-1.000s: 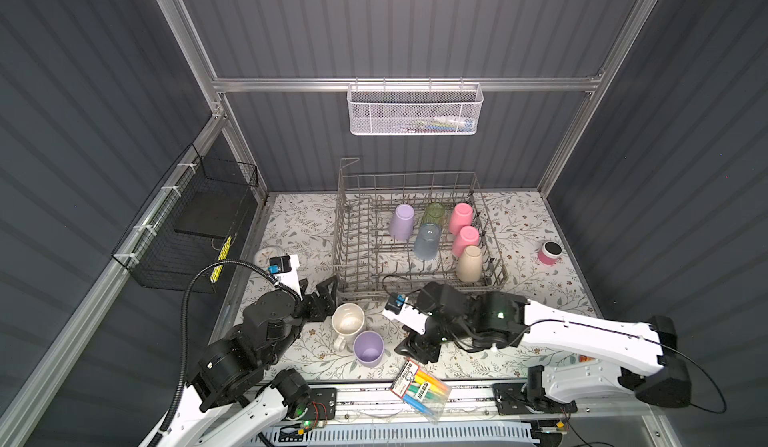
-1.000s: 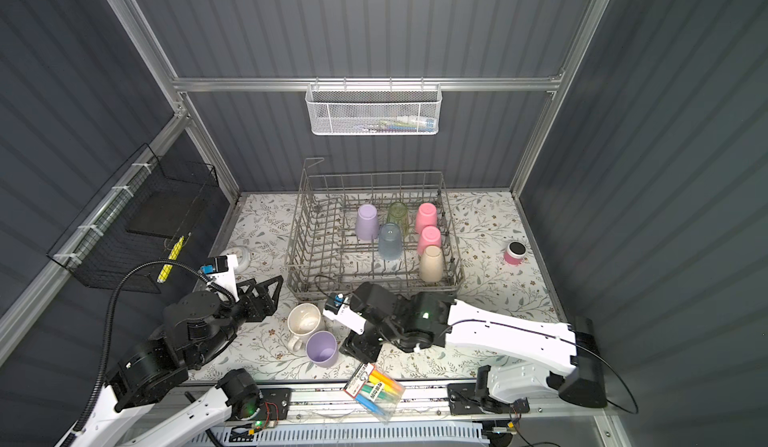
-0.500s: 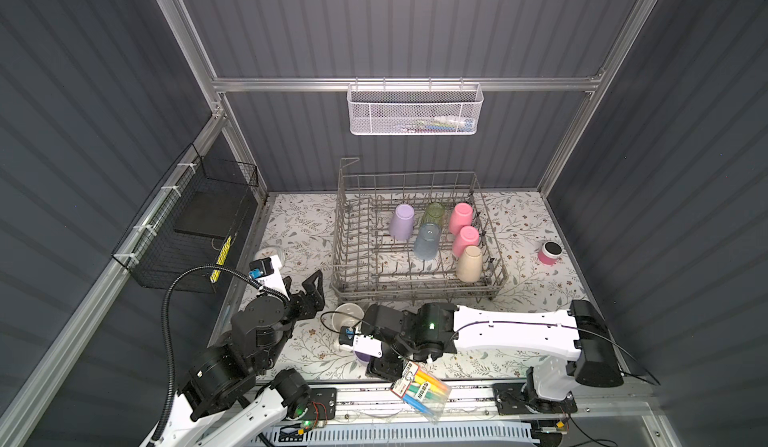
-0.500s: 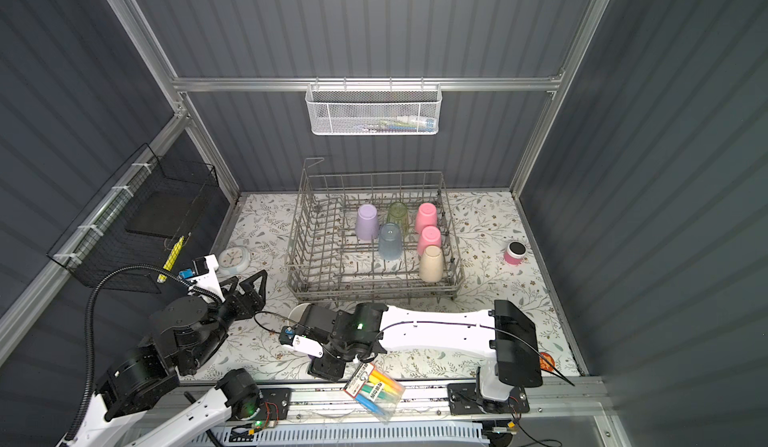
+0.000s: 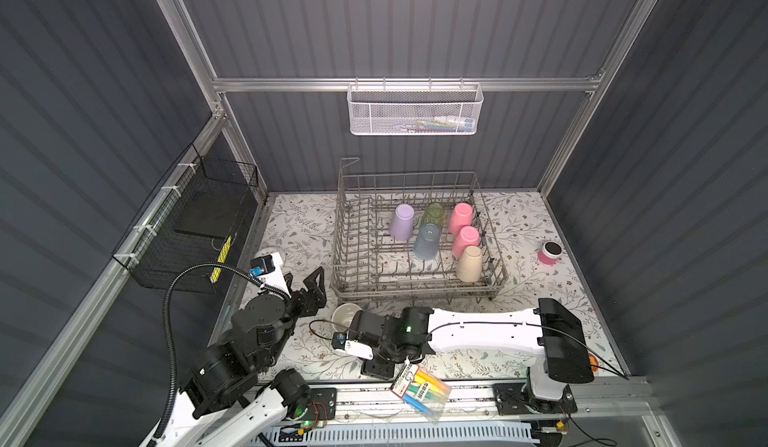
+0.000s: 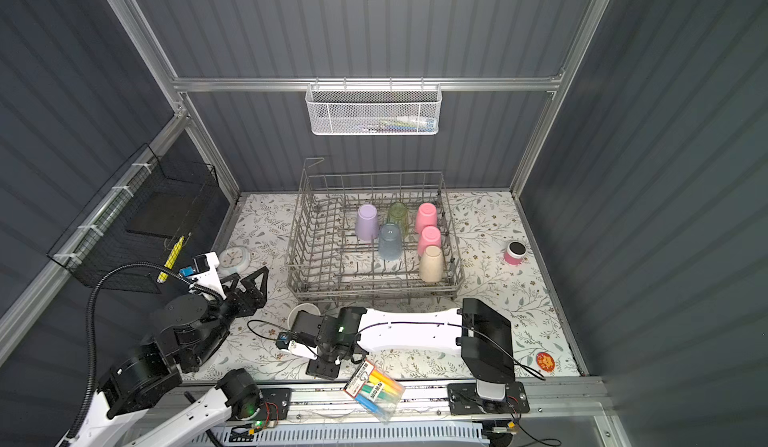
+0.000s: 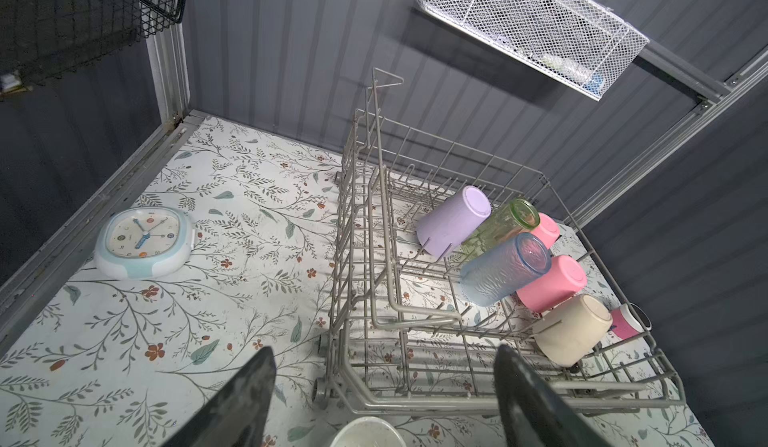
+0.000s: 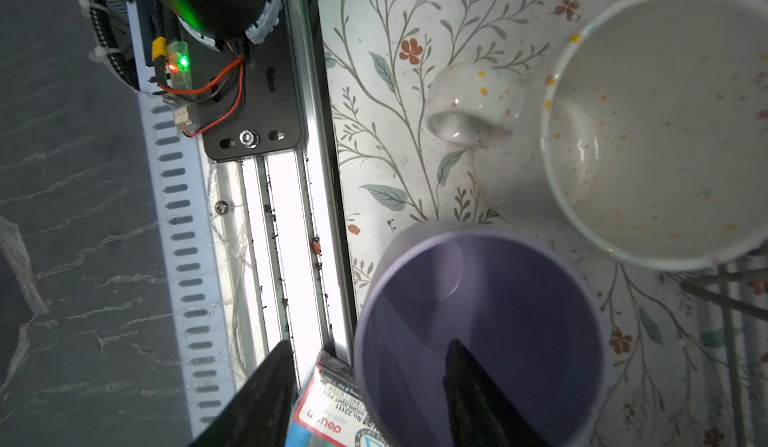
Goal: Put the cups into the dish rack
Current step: 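Move the right gripper down to the lavender cup while the left gripper draws back, then grasp the lavender cup with the right gripper and lift it, then carry the lavender cup toward the left gripper while the left gripper reaches to meet it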
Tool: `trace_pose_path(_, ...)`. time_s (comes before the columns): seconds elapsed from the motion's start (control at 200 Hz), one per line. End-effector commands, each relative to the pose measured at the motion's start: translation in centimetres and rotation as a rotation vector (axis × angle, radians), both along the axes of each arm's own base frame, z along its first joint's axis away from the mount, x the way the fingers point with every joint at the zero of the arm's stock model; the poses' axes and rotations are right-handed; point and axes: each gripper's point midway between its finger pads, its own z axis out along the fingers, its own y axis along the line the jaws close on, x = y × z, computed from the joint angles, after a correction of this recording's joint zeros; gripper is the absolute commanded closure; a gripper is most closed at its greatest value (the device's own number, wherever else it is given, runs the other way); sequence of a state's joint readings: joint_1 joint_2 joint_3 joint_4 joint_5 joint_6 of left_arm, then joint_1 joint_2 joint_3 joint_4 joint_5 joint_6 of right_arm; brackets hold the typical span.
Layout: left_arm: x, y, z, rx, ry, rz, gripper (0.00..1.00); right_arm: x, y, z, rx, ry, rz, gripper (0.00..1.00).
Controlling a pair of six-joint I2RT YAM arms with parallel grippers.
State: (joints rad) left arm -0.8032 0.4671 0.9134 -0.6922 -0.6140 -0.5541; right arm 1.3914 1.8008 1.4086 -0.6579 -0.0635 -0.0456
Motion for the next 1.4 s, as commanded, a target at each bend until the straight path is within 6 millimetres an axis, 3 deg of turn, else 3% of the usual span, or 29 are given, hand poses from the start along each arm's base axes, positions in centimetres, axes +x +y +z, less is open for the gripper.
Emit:
trace_pose_path(0.0, 0.2, 0.1, 0.5, 0.002, -0.019, 0.008, 0.18, 0.1, 0.4, -0.3, -0.013, -0.019, 0.008, 0.44)
trace_pose_path(0.47, 0.7, -0.4, 0.3, 0.013, -0.012, 0.005, 0.18, -0.2, -0.9, -1.4, -0.067, 0.004, 0.012, 0.77)
trace_pose_path(0.65, 0.8, -0.8, 0.6, 0.009, -0.014, -0.010, 0.18, -0.3, -1.8, 0.1, -0.049, 0.000, 0.011, 0.90)
trace_pose_path(0.825, 1.0, -1.8, 0.9, 0.008, -0.021, -0.048, 0.18, -0.8, -3.3, 5.3, 0.062, 0.037, 0.003, 0.94)
trace_pose_path(1.086, 1.8, -5.4, 1.4, -0.009, -0.032, -0.178, 0.17, -1.8, -5.8, 17.8, 0.439, 0.127, -0.005, 0.96)
trace_pose_path(1.126, 1.8, -6.4, 1.6, -0.016, -0.039, -0.220, 0.17, -0.3, -6.5, 19.6, 0.518, 0.142, -0.053, 0.95)
trace_pose_path(1.261, 1.6, -9.8, 2.2, -0.053, -0.077, -0.377, 0.17, 0.9, -9.2, 24.9, 0.772, 0.252, -0.093, 0.95)
trace_pose_path(1.396, 0.9, -13.3, 3.5, -0.130, -0.136, -0.545, 0.17, 3.0, -11.2, 27.1, 0.931, 0.305, -0.163, 0.95)
